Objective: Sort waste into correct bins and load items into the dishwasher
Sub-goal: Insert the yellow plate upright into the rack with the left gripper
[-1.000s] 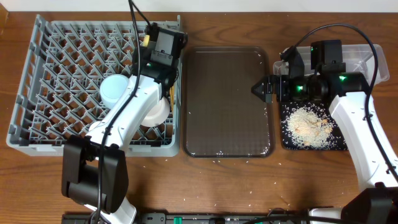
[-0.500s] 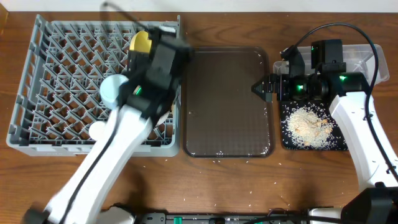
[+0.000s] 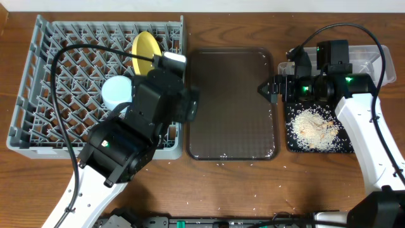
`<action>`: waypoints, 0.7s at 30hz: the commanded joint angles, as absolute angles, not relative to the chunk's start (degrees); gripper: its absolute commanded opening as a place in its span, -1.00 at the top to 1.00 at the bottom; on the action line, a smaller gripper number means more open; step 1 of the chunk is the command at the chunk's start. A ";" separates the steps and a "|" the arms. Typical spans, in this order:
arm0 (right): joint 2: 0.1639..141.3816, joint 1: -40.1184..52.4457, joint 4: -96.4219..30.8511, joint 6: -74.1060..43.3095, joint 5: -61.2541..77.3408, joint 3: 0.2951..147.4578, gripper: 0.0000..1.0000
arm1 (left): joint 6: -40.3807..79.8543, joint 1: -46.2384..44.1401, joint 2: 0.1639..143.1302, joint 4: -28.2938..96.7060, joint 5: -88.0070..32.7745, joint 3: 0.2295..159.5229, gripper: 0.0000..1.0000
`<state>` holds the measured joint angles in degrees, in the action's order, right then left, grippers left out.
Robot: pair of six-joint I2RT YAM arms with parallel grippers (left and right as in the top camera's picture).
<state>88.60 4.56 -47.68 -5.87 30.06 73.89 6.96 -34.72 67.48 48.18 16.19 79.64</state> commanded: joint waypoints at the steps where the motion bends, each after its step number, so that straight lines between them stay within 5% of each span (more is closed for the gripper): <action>1: 88.07 4.91 -47.57 -6.35 29.74 74.22 -0.99 | 8.60 -34.92 66.92 52.14 15.38 79.96 -0.82; 9: 88.07 4.91 -47.57 -6.37 29.74 74.24 -0.99 | 23.07 -30.06 60.23 41.58 17.50 72.69 -0.83; 21: 88.07 4.91 -47.57 -6.35 29.74 74.22 -0.98 | 14.59 -16.73 34.79 11.46 4.21 38.63 -0.84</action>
<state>88.60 4.56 -47.64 -5.89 29.71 73.89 18.96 -19.18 41.17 13.50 8.86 44.60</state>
